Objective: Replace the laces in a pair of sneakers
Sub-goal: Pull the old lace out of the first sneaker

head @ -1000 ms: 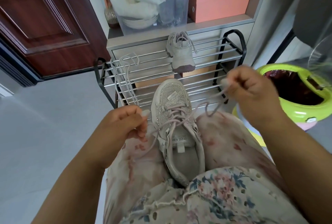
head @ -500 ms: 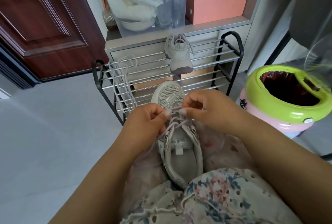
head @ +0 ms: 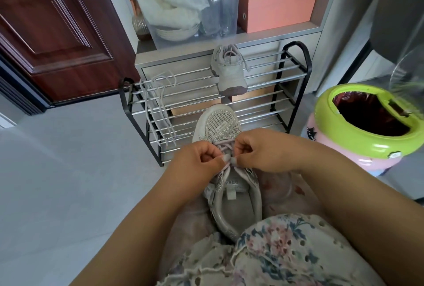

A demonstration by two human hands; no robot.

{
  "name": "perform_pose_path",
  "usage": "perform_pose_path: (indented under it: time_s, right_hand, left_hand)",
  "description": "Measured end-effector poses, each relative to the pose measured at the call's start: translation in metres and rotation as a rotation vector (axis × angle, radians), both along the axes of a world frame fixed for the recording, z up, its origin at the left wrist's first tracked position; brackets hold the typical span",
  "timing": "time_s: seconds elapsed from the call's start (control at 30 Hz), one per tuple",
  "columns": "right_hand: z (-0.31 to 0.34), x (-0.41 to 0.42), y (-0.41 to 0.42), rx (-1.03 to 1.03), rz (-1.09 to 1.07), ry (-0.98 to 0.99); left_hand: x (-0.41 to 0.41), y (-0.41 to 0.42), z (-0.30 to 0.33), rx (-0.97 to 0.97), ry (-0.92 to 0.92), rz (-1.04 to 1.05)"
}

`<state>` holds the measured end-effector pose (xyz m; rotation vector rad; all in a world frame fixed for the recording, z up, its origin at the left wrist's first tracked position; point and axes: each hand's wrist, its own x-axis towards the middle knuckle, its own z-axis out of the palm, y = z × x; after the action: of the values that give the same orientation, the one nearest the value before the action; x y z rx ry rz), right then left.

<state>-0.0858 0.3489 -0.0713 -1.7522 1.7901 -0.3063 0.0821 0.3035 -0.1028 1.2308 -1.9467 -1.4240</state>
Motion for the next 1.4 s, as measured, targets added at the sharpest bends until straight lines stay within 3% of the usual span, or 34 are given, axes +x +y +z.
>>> perform_pose_path:
  time_s: [0.4, 0.63, 0.77, 0.87, 0.97, 1.03, 1.1, 1.2, 1.3, 1.4]
  right_hand:
    - [-0.014, -0.016, 0.004, 0.076, -0.148, -0.669]
    - [-0.025, -0.016, 0.004, -0.049, -0.288, -1.081]
    - [-0.023, -0.027, 0.007, -0.037, -0.315, -1.324]
    - [-0.017, -0.048, 0.009, -0.147, -0.42, -1.52]
    - [-0.01, -0.069, 0.012, -0.281, -0.533, -1.665]
    - [-0.009, -0.075, 0.013, -0.321, -0.528, -1.713]
    - [-0.012, -0.071, 0.012, -0.355, -0.507, -1.614]
    - [-0.019, -0.051, 0.011, -0.408, -0.458, -1.0]
    - [-0.022, -0.029, 0.013, -0.333, -0.234, -0.479]
    - [-0.025, -0.017, 0.012, -0.238, -0.055, -0.265]
  left_hand:
    - [0.008, 0.002, 0.02, -0.024, -0.112, -0.048]
    - [0.009, -0.001, 0.018, 0.141, 0.263, 0.081]
    - [0.026, -0.018, 0.019, 0.367, 0.624, 0.133]
    - [0.048, -0.031, 0.028, 0.432, 0.818, 0.169]
    - [0.062, -0.039, 0.034, 0.403, 0.858, 0.253]
    - [0.062, -0.037, 0.03, 0.327, 0.771, 0.269]
    - [0.056, -0.03, 0.022, 0.151, 0.497, 0.246]
    - [0.041, -0.013, 0.012, -0.099, 0.034, 0.143]
    - [0.027, -0.002, 0.005, -0.145, -0.017, -0.019]
    - [0.021, -0.002, 0.0, -0.214, -0.063, -0.082]
